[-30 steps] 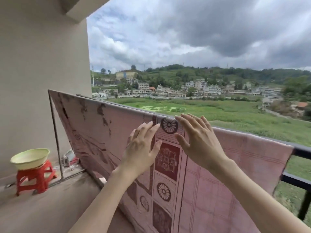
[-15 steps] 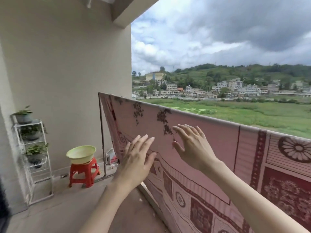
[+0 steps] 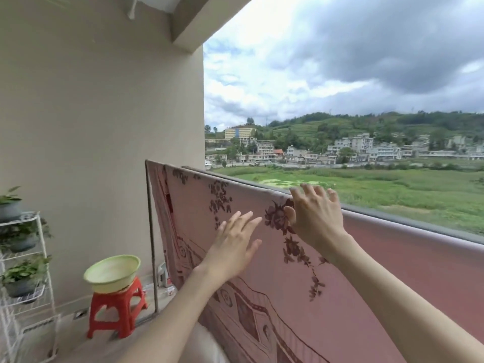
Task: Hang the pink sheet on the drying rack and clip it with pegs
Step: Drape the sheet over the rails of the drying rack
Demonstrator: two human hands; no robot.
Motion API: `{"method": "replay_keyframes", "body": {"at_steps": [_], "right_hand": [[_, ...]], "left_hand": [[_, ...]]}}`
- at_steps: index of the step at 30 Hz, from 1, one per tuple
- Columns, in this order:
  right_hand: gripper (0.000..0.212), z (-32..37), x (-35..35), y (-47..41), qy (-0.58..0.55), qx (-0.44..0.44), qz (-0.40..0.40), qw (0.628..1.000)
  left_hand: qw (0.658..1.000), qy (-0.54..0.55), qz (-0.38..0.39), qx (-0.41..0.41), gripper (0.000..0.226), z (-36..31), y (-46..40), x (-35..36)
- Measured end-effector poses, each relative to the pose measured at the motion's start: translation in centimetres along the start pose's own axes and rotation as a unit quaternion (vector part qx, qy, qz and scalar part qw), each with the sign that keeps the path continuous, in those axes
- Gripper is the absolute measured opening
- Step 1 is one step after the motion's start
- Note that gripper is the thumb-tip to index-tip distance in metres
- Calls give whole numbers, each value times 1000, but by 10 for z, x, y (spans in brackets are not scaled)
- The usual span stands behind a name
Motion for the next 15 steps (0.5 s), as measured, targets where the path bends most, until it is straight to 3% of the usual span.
{"method": "replay_keyframes", "body": {"at_steps": [7, 9, 11, 15], "right_hand": [[33, 7, 46, -58, 30, 10, 78, 996], [29, 11, 55, -69, 51, 12, 68, 996], [33, 21, 64, -80, 60, 20, 66, 996], [45, 54, 88, -109, 76, 43, 49, 995]], "left_hand": [[996, 60, 15, 60, 51, 44, -133, 24], [994, 63, 38, 82, 60, 64, -157, 32], [989, 71, 11, 133, 71, 82, -173, 41], [967, 90, -65, 228, 45, 125, -196, 53]]}}
Point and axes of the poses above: each hand's wrist, its own y-axis away from the middle knuckle, its own x-axis out of the palm, z = x × y, the point moved 1 cm from there along -y, towards the middle knuckle
